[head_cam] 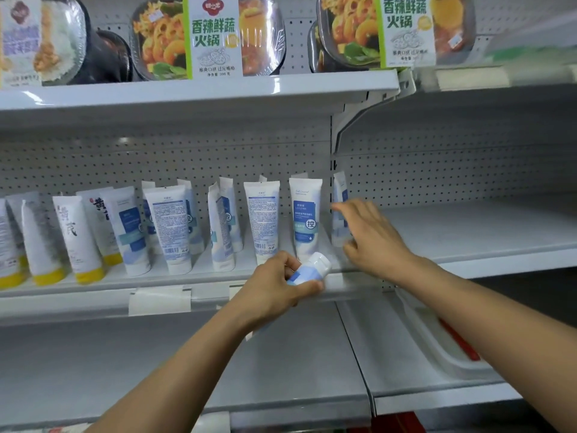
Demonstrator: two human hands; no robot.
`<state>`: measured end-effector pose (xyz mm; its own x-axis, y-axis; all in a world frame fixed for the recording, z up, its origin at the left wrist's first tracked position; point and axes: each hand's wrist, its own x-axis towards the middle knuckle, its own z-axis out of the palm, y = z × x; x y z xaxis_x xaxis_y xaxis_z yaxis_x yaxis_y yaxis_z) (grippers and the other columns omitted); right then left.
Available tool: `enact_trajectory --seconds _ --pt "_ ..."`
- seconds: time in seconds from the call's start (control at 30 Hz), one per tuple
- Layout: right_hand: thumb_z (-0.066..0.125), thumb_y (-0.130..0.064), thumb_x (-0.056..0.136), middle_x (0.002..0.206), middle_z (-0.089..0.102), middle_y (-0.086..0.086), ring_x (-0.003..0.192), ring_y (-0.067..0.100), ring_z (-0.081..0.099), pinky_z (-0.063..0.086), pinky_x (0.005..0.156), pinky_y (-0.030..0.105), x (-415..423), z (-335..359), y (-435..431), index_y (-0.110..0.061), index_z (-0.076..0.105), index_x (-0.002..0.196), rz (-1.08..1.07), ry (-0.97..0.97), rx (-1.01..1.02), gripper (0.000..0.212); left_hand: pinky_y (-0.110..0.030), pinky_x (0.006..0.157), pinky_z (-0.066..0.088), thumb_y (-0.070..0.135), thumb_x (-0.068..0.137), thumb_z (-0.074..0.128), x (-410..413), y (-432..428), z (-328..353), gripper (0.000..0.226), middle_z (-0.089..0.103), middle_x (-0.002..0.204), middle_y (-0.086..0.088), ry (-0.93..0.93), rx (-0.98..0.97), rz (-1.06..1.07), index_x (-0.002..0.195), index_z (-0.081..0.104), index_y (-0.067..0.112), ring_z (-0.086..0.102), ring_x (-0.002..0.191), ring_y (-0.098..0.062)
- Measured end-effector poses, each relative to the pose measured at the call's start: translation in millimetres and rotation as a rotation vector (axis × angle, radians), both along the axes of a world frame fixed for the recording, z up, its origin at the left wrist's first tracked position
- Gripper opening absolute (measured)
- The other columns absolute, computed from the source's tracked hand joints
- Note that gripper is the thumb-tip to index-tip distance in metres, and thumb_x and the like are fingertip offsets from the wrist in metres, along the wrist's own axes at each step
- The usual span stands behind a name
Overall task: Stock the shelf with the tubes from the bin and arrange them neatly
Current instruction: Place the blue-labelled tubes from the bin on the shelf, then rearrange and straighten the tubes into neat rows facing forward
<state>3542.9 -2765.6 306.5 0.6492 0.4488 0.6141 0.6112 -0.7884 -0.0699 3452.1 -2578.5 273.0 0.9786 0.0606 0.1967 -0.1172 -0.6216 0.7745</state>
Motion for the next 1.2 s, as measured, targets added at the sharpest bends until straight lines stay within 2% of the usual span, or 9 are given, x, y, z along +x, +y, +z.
enact_trajectory --seconds 0.17,0.3,0.4,0.5,0.73,0.9,0.97,1.07,1.2 --pt "0.058 -0.025 0.076 0.128 0.047 -0.007 0.115 0.016 0.040 0.041 0.094 0.034 -41.3 -10.2 -1.8 -0.027 0.044 0.134 0.269 -0.041 -0.378 0.060 -0.026 0.056 0.050 0.044 0.073 0.078 -6.2 -11.3 10.6 0.055 0.068 0.098 -0.004 0.069 -0.011 0.006 0.107 0.042 0.022 0.063 0.062 -0.012" --pt "0.074 -0.038 0.075 0.084 0.061 -0.007 0.085 0.019 0.056 0.050 0.066 0.036 -57.1 -24.3 2.7 -0.029 0.045 0.116 0.344 -0.266 -0.335 0.052 -0.032 0.062 0.055 0.024 0.072 0.082 -19.3 -22.9 23.4 0.044 0.072 0.093 -0.017 0.126 -0.005 -0.142 0.099 0.048 0.015 0.066 0.065 -0.016" --pt "0.074 -0.040 0.073 0.077 0.061 -0.011 0.081 0.017 0.055 0.044 0.062 0.031 -61.3 -26.3 -4.3 -0.028 0.055 0.101 0.393 -0.304 -0.347 0.035 -0.035 0.072 0.056 0.029 0.077 0.081 -26.7 -14.8 36.1 0.041 0.073 0.092 -0.017 0.281 0.001 -0.280 0.101 0.054 0.010 0.070 0.074 -0.021" --pt "0.071 -0.046 0.076 0.092 0.061 -0.011 0.091 0.013 0.049 0.040 0.069 0.029 -59.6 -25.3 -15.5 -0.030 0.066 0.098 0.340 -0.253 -0.238 0.028 -0.027 0.067 0.054 0.046 0.088 0.063 -33.5 -0.9 46.1 0.041 0.073 0.092 -0.010 0.291 -0.211 -0.287 0.109 0.058 0.011 0.067 0.073 -0.018" --pt "0.076 -0.032 0.078 0.096 0.051 -0.014 0.096 -0.003 0.036 0.033 0.081 0.021 -44.2 -25.5 -26.7 -0.038 0.062 0.105 0.303 0.227 0.278 0.031 -0.028 0.058 0.056 0.029 0.097 0.056 -39.7 12.1 50.5 0.026 0.073 0.089 -0.009 -0.089 -0.491 -0.026 0.107 0.062 0.005 0.065 0.067 -0.017" --pt "0.073 -0.016 0.083 0.086 0.067 -0.002 0.067 0.002 0.052 0.039 0.060 0.010 -35.2 -13.8 -21.9 -0.026 0.064 0.096 0.296 0.394 0.652 0.019 -0.031 0.057 0.051 0.015 0.094 0.056 -30.5 0.3 34.4 0.009 0.072 0.084 -0.013 -0.207 -0.367 0.013 0.095 0.061 0.008 0.064 0.062 -0.019" --pt "0.072 -0.016 0.084 0.093 0.068 -0.007 0.073 -0.005 0.059 0.043 0.065 0.006 -26.4 -9.0 -19.4 -0.023 0.064 0.104 0.240 0.450 0.688 0.023 -0.030 0.056 0.052 0.014 0.095 0.055 -25.5 -3.5 29.2 0.008 0.072 0.085 -0.013 -0.218 -0.318 0.011 0.097 0.061 0.010 0.064 0.061 -0.017" --pt "0.072 -0.018 0.084 0.106 0.068 -0.005 0.093 0.008 0.064 0.048 0.085 0.024 -12.7 -5.6 -17.0 -0.018 0.063 0.117 0.183 0.508 0.667 0.035 -0.025 0.052 0.052 0.015 0.094 0.055 -19.2 -4.7 24.0 0.006 0.072 0.084 -0.010 -0.218 -0.247 0.000 0.093 0.061 0.015 0.066 0.062 -0.016" --pt "0.071 -0.015 0.084 0.108 0.067 -0.004 0.095 0.010 0.062 0.043 0.084 0.024 -3.3 -2.3 -10.4 -0.016 0.062 0.119 0.168 0.534 0.661 0.036 -0.024 0.054 0.051 0.018 0.094 0.056 -15.0 -3.2 24.0 0.006 0.072 0.083 -0.008 -0.205 -0.209 -0.003 0.092 0.062 0.017 0.066 0.063 -0.015"
